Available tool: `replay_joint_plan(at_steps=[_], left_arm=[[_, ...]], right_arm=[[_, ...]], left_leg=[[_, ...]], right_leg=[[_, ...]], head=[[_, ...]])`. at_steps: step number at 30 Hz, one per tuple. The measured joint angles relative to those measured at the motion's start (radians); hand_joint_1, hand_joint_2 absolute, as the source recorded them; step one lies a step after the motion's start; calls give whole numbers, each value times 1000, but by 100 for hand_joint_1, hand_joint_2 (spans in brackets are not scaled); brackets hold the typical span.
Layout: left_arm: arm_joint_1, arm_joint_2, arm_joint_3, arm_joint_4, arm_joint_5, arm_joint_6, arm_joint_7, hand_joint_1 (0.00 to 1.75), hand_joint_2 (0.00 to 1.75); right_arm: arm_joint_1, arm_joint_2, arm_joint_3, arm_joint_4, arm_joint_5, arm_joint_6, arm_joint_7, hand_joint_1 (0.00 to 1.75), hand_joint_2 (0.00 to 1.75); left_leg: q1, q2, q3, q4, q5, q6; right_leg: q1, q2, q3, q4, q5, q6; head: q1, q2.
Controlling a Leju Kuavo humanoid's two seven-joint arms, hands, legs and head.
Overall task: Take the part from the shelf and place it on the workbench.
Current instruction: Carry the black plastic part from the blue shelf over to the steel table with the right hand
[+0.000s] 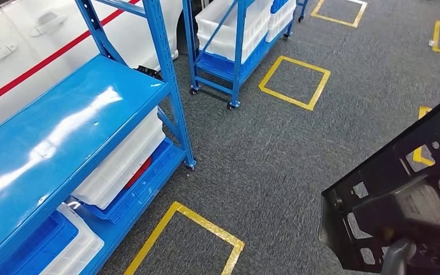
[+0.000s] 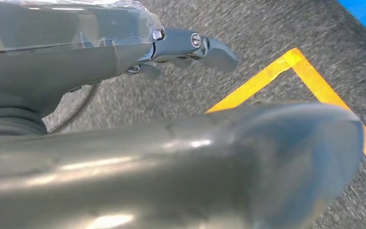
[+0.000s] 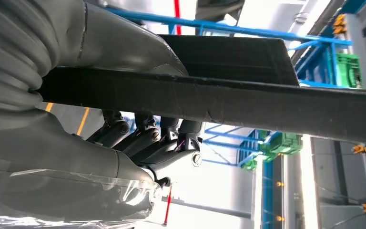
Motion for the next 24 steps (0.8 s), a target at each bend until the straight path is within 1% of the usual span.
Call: replay_joint_plan(at_steps=[1, 2, 3, 4, 5, 6, 7, 8, 9, 10, 11, 12, 13, 14, 15, 16, 17, 18, 19, 20, 21, 22, 23, 24], left_arm=[[-1, 0, 0, 0, -2, -2, -5, 0, 0], [-2, 1, 0, 0, -3, -4, -9, 0, 0], [-3, 2, 0, 0, -4, -6, -13, 0, 0], [-4, 3, 0, 0, -4, -9, -16, 0, 0], [-3, 4, 0, 0, -4, -12, -18, 0, 0], [-1, 5, 0, 0, -3, -16, -20, 0, 0], [1, 6, 0, 0, -2, -19, -22, 0, 0], [1, 7, 0, 0, -2, -22, -22, 0, 0], [1, 8, 0, 0, -2, -25, -21, 0, 0], [0, 9, 1, 0, -1, -27, -18, 0, 0], [-1, 9, 1, 0, 1, -28, -15, 0, 0], [-2, 9, 2, 0, 3, -30, -11, 0, 0], [-2, 10, 2, 0, 5, -30, -8, 0, 0], [-3, 12, 3, 0, 6, -31, -6, 0, 0], [-4, 13, 4, 0, 7, -31, -5, 0, 0], [-5, 14, 5, 0, 8, -32, -4, 0, 0], [-7, 15, 6, 0, 8, -32, -2, 0, 0], [-8, 15, 7, 0, 8, -33, 0, 0, 0], [-9, 16, 8, 0, 8, -33, 2, 0, 0], [-8, 16, 9, 0, 6, -34, 3, 0, 0], [-7, 17, 10, 0, 3, -34, 4, 0, 0], [-5, 17, 10, 0, 0, -34, 4, 0, 0], [-3, 17, 11, 0, -3, -35, 4, 0, 0], [-1, 17, 11, 0, -5, -36, 4, 0, 0]], right_arm=[[2, 1, 0, -2, 10, -3, 0, 175, 175], [4, 1, -1, -5, 18, -7, 0, 175, 175], [5, 1, -2, -8, 22, -10, 0, 175, 175], [5, 2, -2, -11, 23, -12, -1, 175, 175], [4, 1, -2, -12, 23, -14, -2, 175, 175], [4, 1, -2, -13, 23, -16, -2, 175, 175], [4, 1, -2, -13, 23, -19, -2, 175, 175], [4, 1, -2, -13, 25, -21, -2, 175, 175], [5, 1, -2, -13, 30, -26, -2, 175, 175], [5, 1, -1, -13, 39, -35, -2, 175, 175], [6, 0, 1, -13, 53, -45, -2, 175, 175], [6, -1, 5, -13, 67, -56, -2, 175, 175], [7, -2, 9, -13, 79, -65, -2, 175, 175], [7, -3, 13, -13, 86, -70, -2, 175, 175], [7, -4, 16, -13, 90, -74, -2, 175, 175], [8, -5, 18, -13, 93, -78, -2, 175, 175], [10, -6, 21, -13, 97, -83, -2, 175, 175], [12, -6, 25, -14, 101, -89, -2, 175, 175], [14, -7, 29, -13, 105, -96, -2, 175, 175], [15, -8, 34, -13, 109, -103, -2, 175, 175], [16, -9, 39, -13, 111, -110, -2, 175, 175], [16, -10, 43, -12, 114, -117, -2, 175, 175], [17, -11, 46, -12, 117, -126, -2, 175, 175], [18, -12, 51, -12, 120, -134, -2, 175, 175]], left_leg=[[-2, 10, 2, -7, 3, 2], [0, 23, 4, -14, 8, 6], [1, 36, 8, -22, 14, 11], [3, 51, 10, -31, 20, 17], [4, 66, 11, -37, 24, 21], [2, 81, 11, -39, 25, 24], [0, 97, 9, -38, 25, 25], [-1, 113, 8, -37, 24, 25], [-2, 128, 8, -36, 23, 24], [-2, 142, 8, -35, 21, 23], [-2, 154, 9, -33, 19, 20], [-4, 165, 9, -31, 15, 17], [-5, 174, 11, -27, 11, 12], [-7, 182, 12, -25, 7, 7], [-9, 190, 14, -24, 3, 1], [-9, 199, 17, -23, 1, -3], [-8, 201, 19, -22, -2, -8], [-6, 187, 18, -12, -12, -14], [-4, 165, 9, 13, -33, -19], [-2, 138, -11, 61, -66, -24], [0, 114, -40, 126, -104, -26], [0, 104, -71, 194, -137, -27], [1, 100, -97, 249, -155, -27], [2, 99, -107, 266, -149, -26]], right_leg=[[-3, 13, -5, -2, 5, 8], [-4, 11, -8, -1, 6, 14], [-1, -7, -14, 8, 0, 19], [2, -36, -27, 34, -19, 22], [3, -71, -49, 81, -49, 23], [4, -96, -79, 143, -83, 26], [2, -107, -108, 205, -111, 28], [0, -112, -127, 247, -123, 31], [-1, -115, -128, 255, -117, 33], [-1, -121, -106, 220, -93, 33], [0, -134, -66, 153, -61, 33], [2, -153, -25, 84, -37, 29], [5, -169, 7, 28, -21, 24], [8, -178, 24, -4, -15, 18], [10, -177, 26, -12, -17, 12], [10, -167, 25, -15, -15, 7], [9, -157, 24, -16, -13, 2], [7, -148, 23, -18, -10, -4], [5, -139, 23, -21, -6, -10], [3, -130, 21, -22, -3, -15], [4, -120, 19, -22, -2, -17], [4, -110, 17, -21, -1, -19], [5, -97, 15, -19, -1, -19], [5, -83, 13, -16, -1, -19]], head=[[-1, 0], [0, 0], [1, 0], [2, 0], [3, 0], [3, 0], [4, 0], [4, 0], [4, 0], [4, 0], [4, 0], [3, 0], [3, 0], [3, 0], [3, 0], [3, 0], [3, 0], [3, 0], [2, 0], [2, 0], [2, 0], [1, 0], [2, 0], [2, 0]])
